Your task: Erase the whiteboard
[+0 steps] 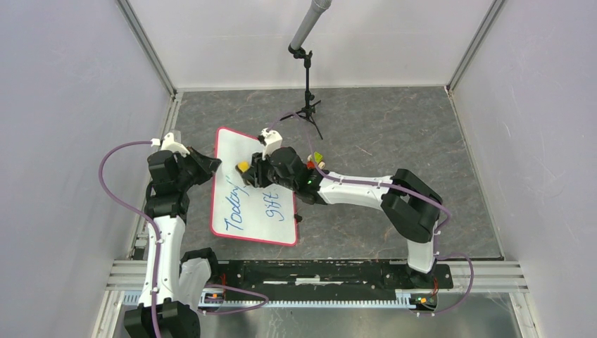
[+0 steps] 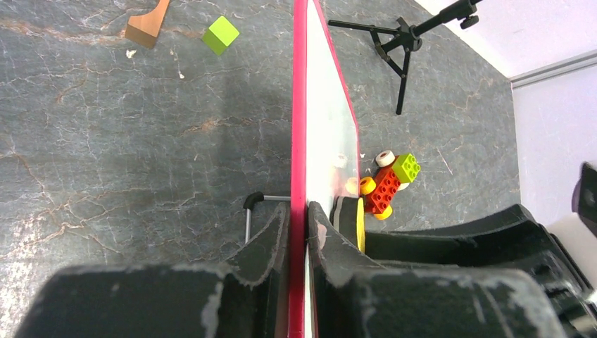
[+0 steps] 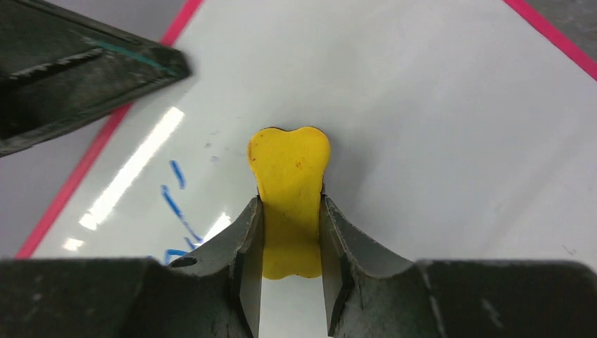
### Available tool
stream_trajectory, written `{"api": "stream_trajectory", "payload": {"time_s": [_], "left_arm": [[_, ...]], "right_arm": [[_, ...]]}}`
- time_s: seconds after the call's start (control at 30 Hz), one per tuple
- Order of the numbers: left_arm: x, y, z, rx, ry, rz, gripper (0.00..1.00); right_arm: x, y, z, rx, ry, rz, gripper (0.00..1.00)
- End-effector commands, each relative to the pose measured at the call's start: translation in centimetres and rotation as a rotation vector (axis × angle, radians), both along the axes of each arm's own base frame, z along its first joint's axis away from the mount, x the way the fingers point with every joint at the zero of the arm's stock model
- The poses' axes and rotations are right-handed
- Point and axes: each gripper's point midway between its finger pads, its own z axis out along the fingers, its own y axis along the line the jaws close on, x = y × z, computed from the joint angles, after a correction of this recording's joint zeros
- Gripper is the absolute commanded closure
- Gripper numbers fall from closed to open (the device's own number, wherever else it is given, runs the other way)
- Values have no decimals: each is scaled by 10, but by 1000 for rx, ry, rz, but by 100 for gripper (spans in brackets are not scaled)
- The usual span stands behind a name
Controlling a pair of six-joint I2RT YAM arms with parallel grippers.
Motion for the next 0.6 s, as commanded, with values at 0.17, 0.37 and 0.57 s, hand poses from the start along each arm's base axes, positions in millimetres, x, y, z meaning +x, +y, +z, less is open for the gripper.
{"api": "stream_trajectory", "payload": {"time_s": [0.17,0.37,0.57], "left_arm": [[0,-12,10,-32,-39,-52,98],[0,-12,10,-31,-39,-52,98],[0,-12,12,-29,-45,-52,98]], "right_arm": [[-18,-23,-52,-159,96,5,73],[-48,26,-2,-76,35,101,73],[-75,62,9,-113,-19,189,73]]}}
